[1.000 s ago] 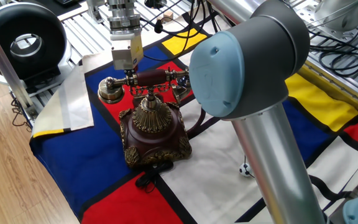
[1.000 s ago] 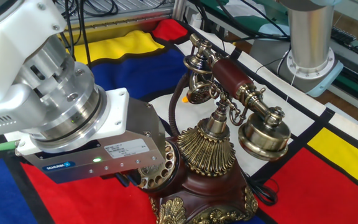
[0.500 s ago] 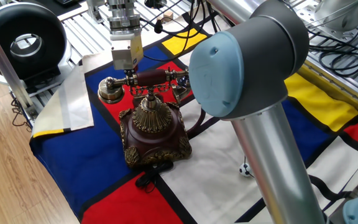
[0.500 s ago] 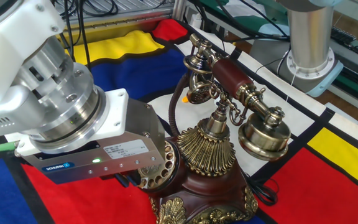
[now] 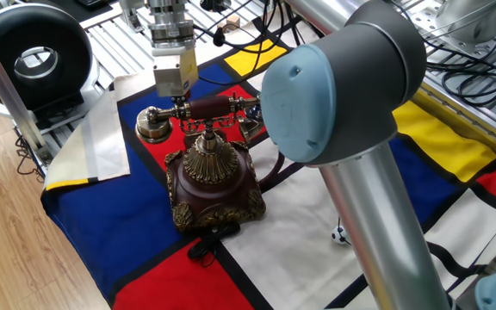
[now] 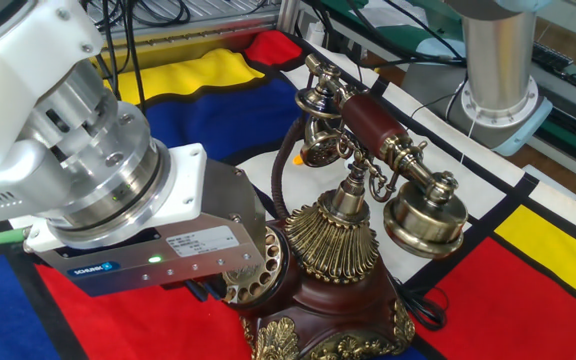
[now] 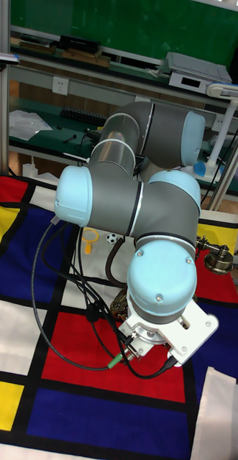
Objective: Dial a number on an old rotary phone
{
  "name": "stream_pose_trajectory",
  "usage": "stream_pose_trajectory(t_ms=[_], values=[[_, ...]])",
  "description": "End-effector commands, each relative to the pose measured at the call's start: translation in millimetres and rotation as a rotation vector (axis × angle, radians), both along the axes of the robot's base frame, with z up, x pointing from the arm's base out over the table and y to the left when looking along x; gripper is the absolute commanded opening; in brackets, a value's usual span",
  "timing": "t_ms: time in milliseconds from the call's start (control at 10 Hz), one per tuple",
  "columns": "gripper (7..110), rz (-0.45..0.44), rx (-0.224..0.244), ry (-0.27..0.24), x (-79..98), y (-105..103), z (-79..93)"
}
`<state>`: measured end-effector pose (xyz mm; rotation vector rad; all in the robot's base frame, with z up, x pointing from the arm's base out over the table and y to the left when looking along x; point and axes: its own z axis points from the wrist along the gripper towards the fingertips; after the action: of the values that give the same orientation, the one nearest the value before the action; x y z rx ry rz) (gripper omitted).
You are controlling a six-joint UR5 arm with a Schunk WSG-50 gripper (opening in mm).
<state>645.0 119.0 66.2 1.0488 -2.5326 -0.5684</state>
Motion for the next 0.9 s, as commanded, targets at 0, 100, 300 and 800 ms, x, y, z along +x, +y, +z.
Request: stream_pose_trajectory(t_ms=[0,100,300,800], values=[[7,-0.005,0.008,0.001,1.3,1.7,1.8],[7,-0.005,0.011,0.001,1.4,2.3,1.8],[7,-0.008,0.015,0.024,-1.7,4.4,7.3],[7,-0.007,-0.014,0.040,7.9,-7.8,27.1]])
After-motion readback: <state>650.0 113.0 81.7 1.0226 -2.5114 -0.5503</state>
